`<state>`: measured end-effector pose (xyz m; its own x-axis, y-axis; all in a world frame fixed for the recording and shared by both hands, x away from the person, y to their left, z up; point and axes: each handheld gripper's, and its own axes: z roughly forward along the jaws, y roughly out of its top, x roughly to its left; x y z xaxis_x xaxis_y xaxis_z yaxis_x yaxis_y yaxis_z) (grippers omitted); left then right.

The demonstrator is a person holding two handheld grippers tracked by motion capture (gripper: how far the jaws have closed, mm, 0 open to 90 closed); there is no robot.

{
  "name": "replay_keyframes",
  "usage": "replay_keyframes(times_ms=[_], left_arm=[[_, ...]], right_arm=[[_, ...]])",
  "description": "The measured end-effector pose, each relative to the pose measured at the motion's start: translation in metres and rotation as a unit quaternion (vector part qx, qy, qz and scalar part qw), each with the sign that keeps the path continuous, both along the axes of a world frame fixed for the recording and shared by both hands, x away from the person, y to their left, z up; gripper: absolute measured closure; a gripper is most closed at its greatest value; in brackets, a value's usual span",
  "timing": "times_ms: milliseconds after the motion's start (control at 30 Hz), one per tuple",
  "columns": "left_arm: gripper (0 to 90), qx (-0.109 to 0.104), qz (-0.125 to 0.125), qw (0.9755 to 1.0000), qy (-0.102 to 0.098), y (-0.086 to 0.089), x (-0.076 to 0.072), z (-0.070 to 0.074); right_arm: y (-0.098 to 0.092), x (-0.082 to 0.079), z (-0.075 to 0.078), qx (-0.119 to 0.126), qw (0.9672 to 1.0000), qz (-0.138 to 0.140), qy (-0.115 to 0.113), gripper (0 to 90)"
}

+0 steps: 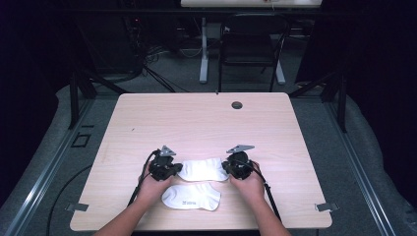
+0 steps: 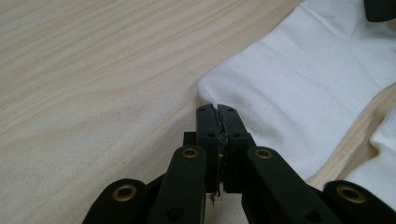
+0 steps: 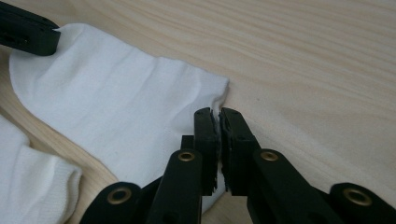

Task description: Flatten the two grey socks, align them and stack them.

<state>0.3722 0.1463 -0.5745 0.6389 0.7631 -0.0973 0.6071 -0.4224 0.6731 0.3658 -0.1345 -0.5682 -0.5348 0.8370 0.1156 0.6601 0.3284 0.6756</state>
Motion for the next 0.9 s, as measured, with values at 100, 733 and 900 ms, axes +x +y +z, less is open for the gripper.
replay_keyframes(times_ms=[100, 733, 900], left_arm=[[89.0, 0.001, 0.000, 1.0000, 0.000, 0.001, 0.000, 0.001], [89.0, -0.022, 0.003, 0.9993, -0.029, 0.007, -0.003, 0.026], [89.1, -0.027, 0.003, 0.9992, -0.029, 0.010, -0.005, 0.029]], right_arm=[[0.000, -0.001, 0.000, 0.008, 1.0000, 0.000, -0.001, 86.1], [0.001, -0.005, 0.024, 0.035, 0.9990, 0.003, -0.028, 86.4], [0.003, -0.006, 0.030, 0.035, 0.9988, 0.007, -0.033, 86.4]])
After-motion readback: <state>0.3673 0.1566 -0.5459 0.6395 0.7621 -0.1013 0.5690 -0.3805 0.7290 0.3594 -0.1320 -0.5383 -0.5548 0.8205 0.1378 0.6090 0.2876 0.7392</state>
